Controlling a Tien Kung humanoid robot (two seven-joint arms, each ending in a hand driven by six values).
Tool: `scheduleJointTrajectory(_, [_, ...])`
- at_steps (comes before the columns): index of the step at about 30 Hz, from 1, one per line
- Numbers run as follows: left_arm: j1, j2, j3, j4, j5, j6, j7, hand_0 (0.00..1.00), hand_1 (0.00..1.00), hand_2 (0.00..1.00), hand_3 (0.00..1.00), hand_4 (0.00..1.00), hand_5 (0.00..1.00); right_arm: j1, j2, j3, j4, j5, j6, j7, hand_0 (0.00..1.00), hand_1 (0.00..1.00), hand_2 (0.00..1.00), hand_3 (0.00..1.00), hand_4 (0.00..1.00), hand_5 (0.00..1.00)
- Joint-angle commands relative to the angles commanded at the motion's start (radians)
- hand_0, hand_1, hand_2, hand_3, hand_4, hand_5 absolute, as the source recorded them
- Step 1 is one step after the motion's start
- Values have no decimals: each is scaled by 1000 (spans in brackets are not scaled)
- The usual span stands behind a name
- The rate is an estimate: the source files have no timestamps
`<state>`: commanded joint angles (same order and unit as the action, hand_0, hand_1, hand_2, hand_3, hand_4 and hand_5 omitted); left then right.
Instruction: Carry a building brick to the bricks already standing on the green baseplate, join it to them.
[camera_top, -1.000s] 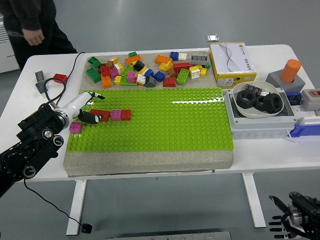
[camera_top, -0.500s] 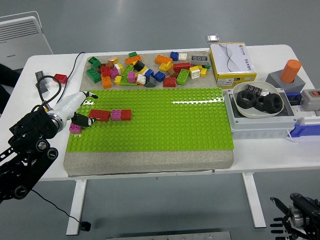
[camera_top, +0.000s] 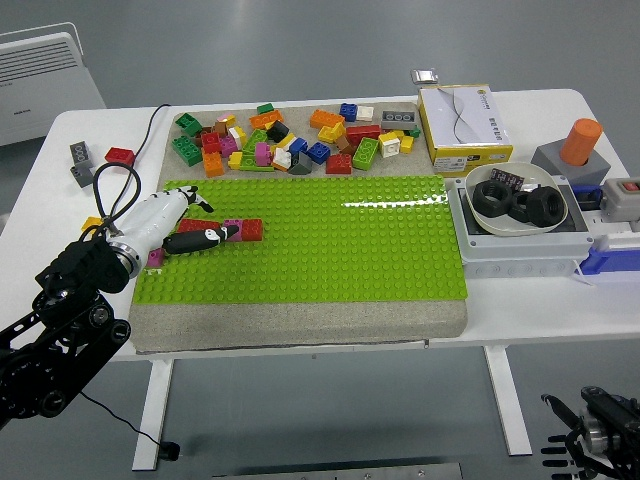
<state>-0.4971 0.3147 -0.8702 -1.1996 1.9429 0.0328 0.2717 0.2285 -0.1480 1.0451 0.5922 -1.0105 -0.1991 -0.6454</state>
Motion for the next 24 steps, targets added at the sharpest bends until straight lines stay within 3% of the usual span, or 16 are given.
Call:
scheduleJointTrajectory(9, [-7,-4,9,66,-14,9,-13,998,998,998,728,887,998,1,1,-1,0,1,-1,0,543,520,605,765,869,998])
scheduleJointTrajectory(24, [-17,-13,22,118,-38,7,-14,998,998,998,718,887,998,3,1,-5,-1,6,-2,0,546,519,605,765,870,998])
